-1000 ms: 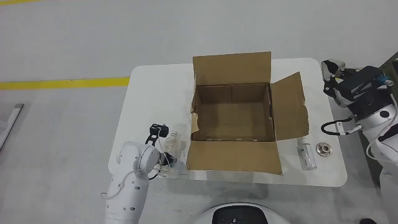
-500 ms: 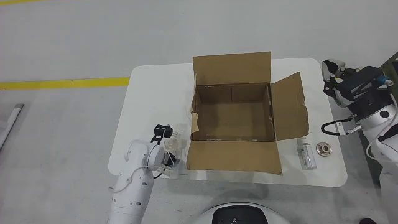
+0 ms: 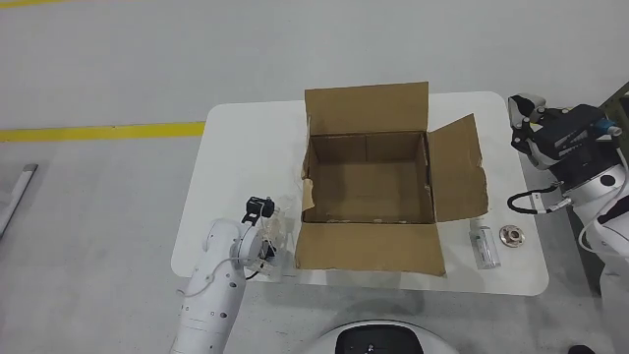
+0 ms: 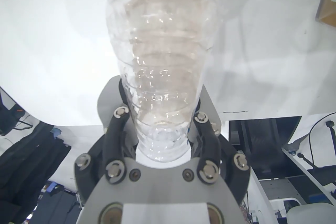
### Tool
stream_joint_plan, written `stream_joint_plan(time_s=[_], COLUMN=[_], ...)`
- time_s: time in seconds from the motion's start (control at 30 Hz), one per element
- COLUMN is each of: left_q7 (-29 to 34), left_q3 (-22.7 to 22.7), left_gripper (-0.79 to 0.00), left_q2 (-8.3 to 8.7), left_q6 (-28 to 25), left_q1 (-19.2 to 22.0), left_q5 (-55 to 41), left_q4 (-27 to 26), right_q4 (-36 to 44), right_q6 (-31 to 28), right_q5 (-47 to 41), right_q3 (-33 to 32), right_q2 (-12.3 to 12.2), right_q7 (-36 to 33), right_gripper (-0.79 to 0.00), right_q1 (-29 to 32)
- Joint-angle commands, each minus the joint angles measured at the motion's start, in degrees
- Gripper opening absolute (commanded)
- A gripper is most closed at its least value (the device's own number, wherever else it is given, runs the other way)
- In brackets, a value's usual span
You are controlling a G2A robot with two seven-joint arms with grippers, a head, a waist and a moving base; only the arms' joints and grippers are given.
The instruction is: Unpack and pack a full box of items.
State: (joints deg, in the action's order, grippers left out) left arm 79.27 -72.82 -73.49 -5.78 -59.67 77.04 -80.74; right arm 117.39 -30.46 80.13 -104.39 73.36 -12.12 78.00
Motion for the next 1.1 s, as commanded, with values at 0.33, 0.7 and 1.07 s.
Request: stream_joint_plan(time_s=[0.33,0.7,1.07], left_q7=[2.52,5.06,6.2], left_q3=[-4.24,-9.25,-11.12], left_gripper=[-0.785,-0.785,-0.785], left_q2=[0.77,1.63,2.11], left_q6=[1.56,2.8,3.41], left_q1=[-3.17,-6.2,-5.25], left_q5=[-3.58,-7.64,-12.4], left_q4=[-12.32,-28.4,-37.58], right_q4=[-5.49,-8.7,-14.11], right_q6=[-1.44,1.54,8.88], right_q5=[-9.67,-22.58,-37.32], right_q3=[-1.05,-1.8,2.14], right_q2=[-0.89,-1.94,-1.87], right_q7=[-14.32,-26.66,-29.07], right_gripper=[-0.77,0.0,0.0], right_q1=[-3.15,-4.45,-1.91])
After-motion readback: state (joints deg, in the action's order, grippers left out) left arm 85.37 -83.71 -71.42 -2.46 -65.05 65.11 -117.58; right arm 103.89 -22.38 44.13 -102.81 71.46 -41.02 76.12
